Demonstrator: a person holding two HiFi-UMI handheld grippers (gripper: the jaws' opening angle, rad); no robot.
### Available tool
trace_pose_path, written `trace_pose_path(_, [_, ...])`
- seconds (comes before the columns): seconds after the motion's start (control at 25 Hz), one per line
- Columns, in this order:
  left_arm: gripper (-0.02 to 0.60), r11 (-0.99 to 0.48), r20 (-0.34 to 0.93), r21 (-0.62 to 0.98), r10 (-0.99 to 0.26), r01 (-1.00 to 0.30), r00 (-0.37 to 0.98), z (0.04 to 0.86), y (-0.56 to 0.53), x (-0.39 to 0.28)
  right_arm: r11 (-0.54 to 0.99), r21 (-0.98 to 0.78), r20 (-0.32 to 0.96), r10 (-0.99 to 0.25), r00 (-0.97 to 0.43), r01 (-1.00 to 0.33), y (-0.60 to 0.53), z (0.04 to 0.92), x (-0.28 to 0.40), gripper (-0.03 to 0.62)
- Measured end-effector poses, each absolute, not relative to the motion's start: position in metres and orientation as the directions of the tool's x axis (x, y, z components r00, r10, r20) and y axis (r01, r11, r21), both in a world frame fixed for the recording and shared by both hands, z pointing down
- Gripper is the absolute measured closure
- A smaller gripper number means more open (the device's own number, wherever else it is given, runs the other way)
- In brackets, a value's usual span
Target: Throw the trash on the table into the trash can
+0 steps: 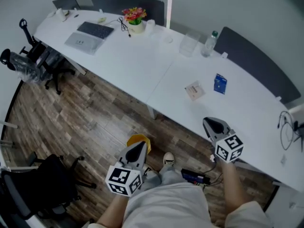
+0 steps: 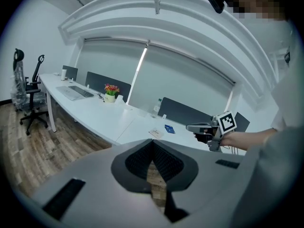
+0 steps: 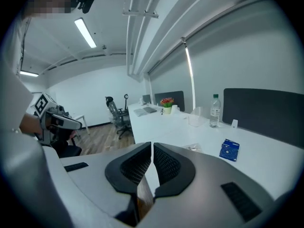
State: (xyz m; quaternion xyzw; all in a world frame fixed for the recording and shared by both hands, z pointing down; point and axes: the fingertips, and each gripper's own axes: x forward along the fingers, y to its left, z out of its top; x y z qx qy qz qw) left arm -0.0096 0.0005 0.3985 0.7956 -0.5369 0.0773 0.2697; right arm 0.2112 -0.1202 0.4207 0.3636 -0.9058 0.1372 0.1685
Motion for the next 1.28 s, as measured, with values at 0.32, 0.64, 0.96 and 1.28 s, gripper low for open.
trace_pose_path(0.32, [0.581,-0.282,0.463,0.320,-0.786,-0.904,0.409,0.422,-0.031,0.020,0.639,-0.130,0.480,-0.629,-0.612,-0.758,-0.192,0.473,0.244,0.557])
trace_pose_path(0.64, [0.581,-0.242,0.502,0.327,-0.775,-0.914,0.385,0.441,-0.052,0.034,0.617,-0.131,0.560,-0.601,-0.571,-0.776,-0.259,0.530,0.267,0.455])
trace_pose_path(0.96, [0.581,-0.179,0.560,0.325,-0.755,-0.929,0.341,0.463,-0.054,0.028,0.592,-0.228,0.628,-0.517,-0.581,-0.773,-0.303,0.576,0.267,0.390])
trace_pose_path(1.28, [0.581,-0.154,0.583,0.334,-0.741,-0.930,0.332,0.474,-0.052,0.032,0.564,-0.242,0.704,-0.457,-0.543,-0.789,-0.313,0.603,0.262,0.373])
